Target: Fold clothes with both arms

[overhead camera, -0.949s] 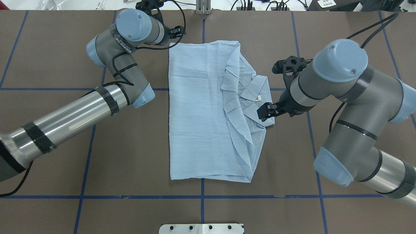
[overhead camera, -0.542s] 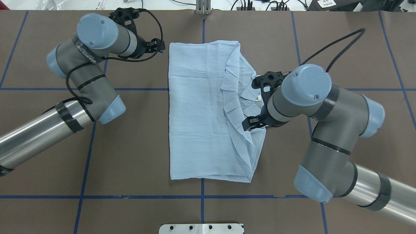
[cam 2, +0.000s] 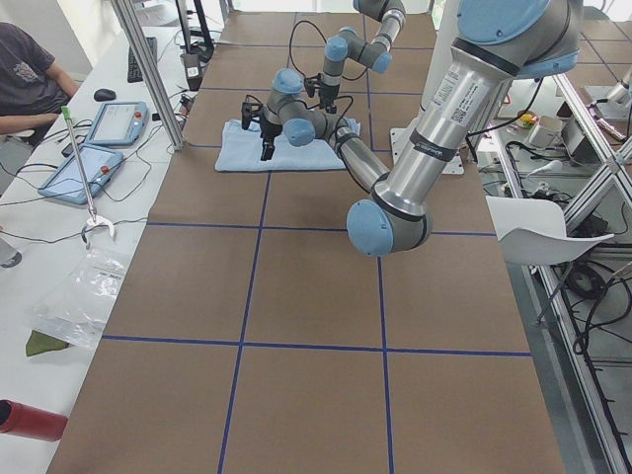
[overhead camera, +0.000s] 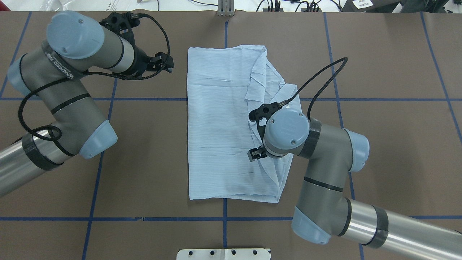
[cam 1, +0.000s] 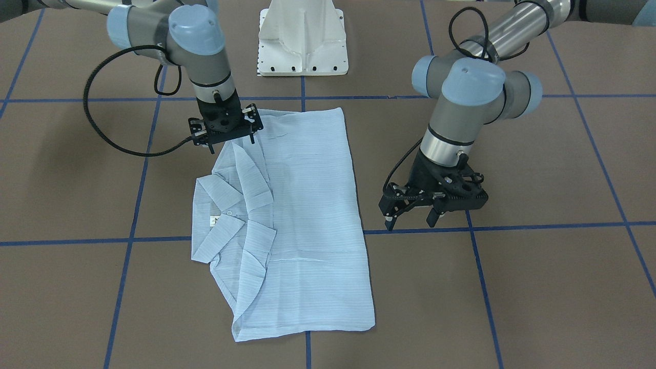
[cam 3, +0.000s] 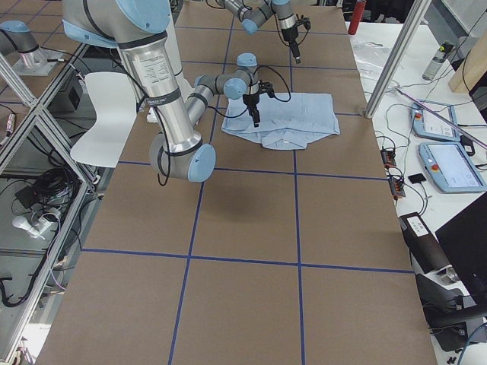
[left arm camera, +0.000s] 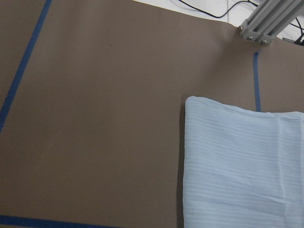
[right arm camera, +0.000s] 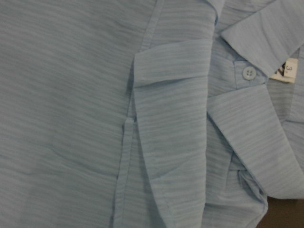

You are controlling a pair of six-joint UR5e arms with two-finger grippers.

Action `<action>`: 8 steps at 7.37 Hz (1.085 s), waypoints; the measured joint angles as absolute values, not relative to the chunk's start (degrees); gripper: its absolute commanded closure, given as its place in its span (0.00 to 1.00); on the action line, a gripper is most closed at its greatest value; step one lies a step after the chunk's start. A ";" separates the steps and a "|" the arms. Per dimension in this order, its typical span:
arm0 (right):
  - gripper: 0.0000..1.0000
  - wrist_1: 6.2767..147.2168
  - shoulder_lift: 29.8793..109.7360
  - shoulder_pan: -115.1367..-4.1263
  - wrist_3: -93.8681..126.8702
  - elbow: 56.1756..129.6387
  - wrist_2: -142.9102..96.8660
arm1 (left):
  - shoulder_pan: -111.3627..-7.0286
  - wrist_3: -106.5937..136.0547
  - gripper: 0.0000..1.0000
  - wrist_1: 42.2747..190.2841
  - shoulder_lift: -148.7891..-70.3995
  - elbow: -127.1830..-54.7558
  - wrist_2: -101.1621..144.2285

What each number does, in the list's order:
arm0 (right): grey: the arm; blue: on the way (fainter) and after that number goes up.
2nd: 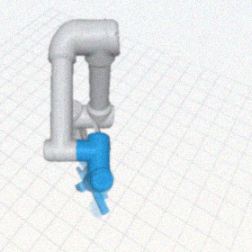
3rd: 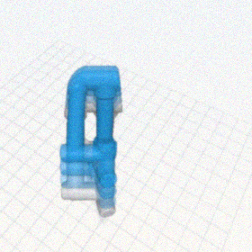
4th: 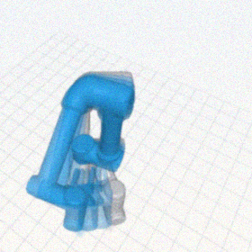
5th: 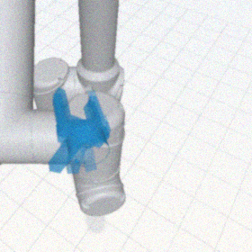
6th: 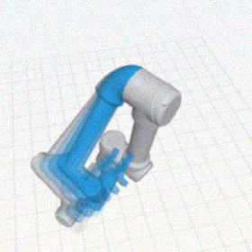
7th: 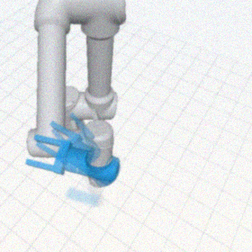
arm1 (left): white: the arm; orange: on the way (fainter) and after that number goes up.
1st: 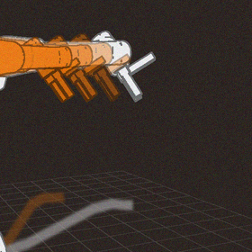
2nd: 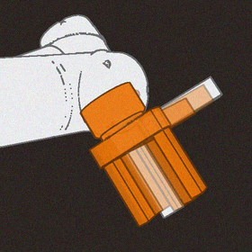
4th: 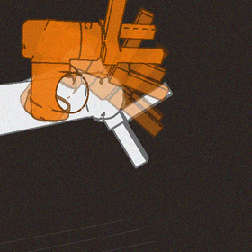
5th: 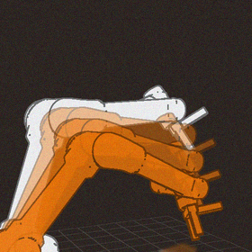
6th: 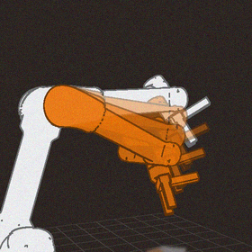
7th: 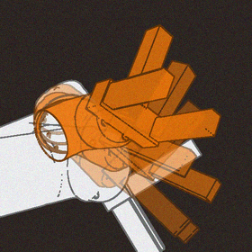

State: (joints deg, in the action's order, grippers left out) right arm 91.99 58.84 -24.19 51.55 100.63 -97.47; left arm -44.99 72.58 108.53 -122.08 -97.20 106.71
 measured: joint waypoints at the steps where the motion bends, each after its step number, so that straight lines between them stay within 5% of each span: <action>1: 0.00 91.99 58.30 -22.85 51.34 99.40 -96.38 | -44.95 72.65 0.00 108.21 -121.88 -97.46 107.05; 8: 0.00 92.21 59.39 -22.91 49.63 98.22 -95.79 | -43.41 72.75 0.00 108.70 -121.44 -96.53 107.15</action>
State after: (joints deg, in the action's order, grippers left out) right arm 92.21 59.39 -22.91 49.63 98.22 -95.79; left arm -43.41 72.75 108.70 -121.44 -96.53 107.15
